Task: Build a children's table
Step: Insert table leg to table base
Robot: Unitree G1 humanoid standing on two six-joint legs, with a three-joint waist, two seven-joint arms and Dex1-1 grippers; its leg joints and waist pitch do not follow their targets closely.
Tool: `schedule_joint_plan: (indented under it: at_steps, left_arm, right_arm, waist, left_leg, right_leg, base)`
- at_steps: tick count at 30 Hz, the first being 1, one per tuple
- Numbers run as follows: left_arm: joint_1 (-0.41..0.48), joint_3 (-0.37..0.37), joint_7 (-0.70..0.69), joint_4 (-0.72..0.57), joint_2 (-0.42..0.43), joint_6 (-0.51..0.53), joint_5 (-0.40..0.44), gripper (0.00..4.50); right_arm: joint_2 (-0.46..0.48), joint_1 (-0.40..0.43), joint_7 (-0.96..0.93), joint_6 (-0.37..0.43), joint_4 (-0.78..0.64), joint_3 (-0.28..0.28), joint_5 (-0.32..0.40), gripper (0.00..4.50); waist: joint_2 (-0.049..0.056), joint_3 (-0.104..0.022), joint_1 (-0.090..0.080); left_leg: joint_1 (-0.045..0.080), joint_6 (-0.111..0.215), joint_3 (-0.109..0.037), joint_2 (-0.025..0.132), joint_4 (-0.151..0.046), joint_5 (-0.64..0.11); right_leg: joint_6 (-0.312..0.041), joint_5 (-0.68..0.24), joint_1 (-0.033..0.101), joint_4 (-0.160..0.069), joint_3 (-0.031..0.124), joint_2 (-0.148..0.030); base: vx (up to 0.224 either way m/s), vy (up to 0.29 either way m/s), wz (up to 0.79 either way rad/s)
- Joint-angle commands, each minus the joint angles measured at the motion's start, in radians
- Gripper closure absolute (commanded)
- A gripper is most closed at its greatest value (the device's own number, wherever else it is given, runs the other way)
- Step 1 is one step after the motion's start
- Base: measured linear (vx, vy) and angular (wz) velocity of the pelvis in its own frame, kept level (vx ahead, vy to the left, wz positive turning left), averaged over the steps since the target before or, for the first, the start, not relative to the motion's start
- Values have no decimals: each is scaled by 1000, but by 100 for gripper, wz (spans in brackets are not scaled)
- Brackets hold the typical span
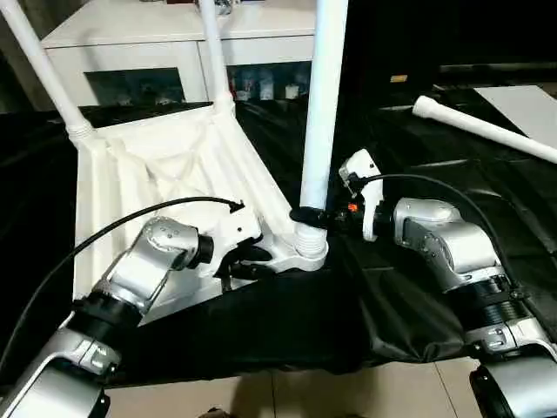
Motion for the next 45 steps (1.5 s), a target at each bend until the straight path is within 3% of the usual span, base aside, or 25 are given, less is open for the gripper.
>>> schedule_joint_plan:
  at_steps: [1,5,16,17,24,31,41,43,45]
  left_arm:
    - [-11,-16,-27,14,7,-5,10,260]
    - [-25,-18,19,76,-4,-45,44,221]
    - [-53,-5,36,164,-23,-53,55,215]
    - [-56,-5,32,177,-25,-55,56,244]
    - [-61,-2,16,207,-28,-57,52,289]
    - [-65,5,12,224,-34,-73,52,343]
    - [-21,8,-54,145,-30,-79,11,382]
    - [-6,2,-67,119,-25,-78,9,383]
    - [2,0,-73,105,-24,-83,6,383]
  right_arm:
    - [-7,-6,1,-21,-9,-6,-4,264]
    - [-7,-6,3,-24,-6,-5,-8,264]
    - [-6,1,3,-22,-16,-6,-11,264]
    - [-5,2,2,-23,-16,-5,-12,264]
    - [-6,2,3,-25,-14,-4,-14,264]
    - [-12,-3,8,-34,-6,-2,-20,264]
    - [1,-41,-49,-89,65,-46,-30,264]
    - [1,-46,-47,-94,77,-47,-32,264]
    - [2,-49,-47,-96,83,-47,-33,264]
  waist:
    - [5,-83,1]
    - [7,-84,0]
    - [6,-83,3]
    - [6,-83,2]
    - [5,-82,-2]
    - [3,-85,-16]
    - [2,-82,-15]
    - [-3,-82,-16]
    - [1,-82,-13]
  left_leg:
    - [23,-6,3,2,-65,-238]
    - [22,-4,3,0,-64,-238]
    - [23,-6,2,2,-65,-249]
    - [23,-6,3,2,-65,-251]
    - [20,-12,0,1,-67,-260]
    - [16,9,0,0,-64,-229]
    - [23,6,3,3,-64,-253]
    - [23,6,3,5,-66,-256]
    - [23,10,3,5,-66,-247]
  right_leg:
    - [-252,-132,52,-61,12,-31]
    - [-251,-120,54,-60,12,-29]
    - [-260,-128,55,-61,12,-32]
    - [-258,-132,55,-62,12,-32]
    - [-252,-151,57,-63,11,-33]
    - [-273,-99,62,-60,11,-33]
    - [-275,-145,55,-64,13,-34]
    - [-273,-146,55,-64,12,-33]
    - [-271,-137,54,-62,12,-33]
  base:
    - [0,0,0]
    - [0,0,0]
    - [0,0,0]
    - [0,0,0]
    - [0,0,0]
    - [0,0,0]
    - [0,0,0]
    - [0,0,0]
    - [0,0,0]
